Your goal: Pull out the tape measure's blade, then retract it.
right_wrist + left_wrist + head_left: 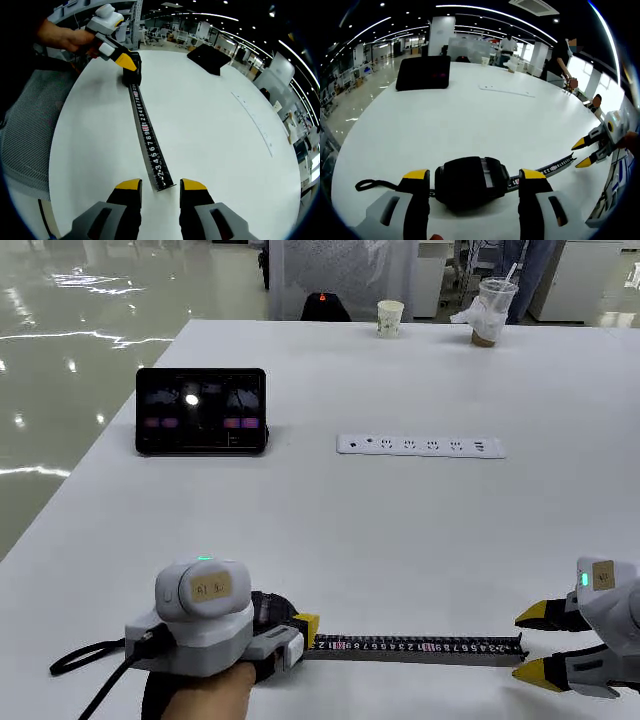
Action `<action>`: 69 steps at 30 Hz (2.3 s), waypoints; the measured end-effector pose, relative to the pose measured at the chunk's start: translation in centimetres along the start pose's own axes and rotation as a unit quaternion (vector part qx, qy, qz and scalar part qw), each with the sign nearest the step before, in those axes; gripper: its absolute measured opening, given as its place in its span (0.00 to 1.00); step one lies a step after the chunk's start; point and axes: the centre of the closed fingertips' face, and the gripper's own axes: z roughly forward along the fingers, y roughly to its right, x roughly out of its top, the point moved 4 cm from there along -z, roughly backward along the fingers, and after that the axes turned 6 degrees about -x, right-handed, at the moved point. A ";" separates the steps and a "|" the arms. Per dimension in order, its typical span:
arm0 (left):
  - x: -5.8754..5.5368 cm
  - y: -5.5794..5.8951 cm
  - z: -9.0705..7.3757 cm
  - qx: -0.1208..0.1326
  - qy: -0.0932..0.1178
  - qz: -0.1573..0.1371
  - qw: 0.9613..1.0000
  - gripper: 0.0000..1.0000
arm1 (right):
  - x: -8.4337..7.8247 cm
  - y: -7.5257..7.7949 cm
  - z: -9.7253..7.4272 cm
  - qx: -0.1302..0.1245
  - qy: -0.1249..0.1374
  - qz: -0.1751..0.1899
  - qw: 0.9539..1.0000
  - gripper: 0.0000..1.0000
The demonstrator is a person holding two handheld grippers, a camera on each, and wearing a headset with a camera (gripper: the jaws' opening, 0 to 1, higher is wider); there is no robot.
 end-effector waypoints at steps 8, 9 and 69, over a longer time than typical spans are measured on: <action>-0.4 -0.1 0.3 0.003 -0.006 -0.002 1.000 0.66 | -0.6 -0.2 0.8 0.012 -0.006 -0.022 1.000 0.23; -0.5 -0.1 0.4 0.005 -0.008 -0.002 1.000 0.66 | -0.7 -0.2 0.9 0.014 -0.007 -0.023 1.000 0.22; -1.1 -0.4 1.4 0.030 -0.021 0.021 0.999 0.61 | -0.6 0.1 1.2 0.042 0.026 0.048 0.998 0.11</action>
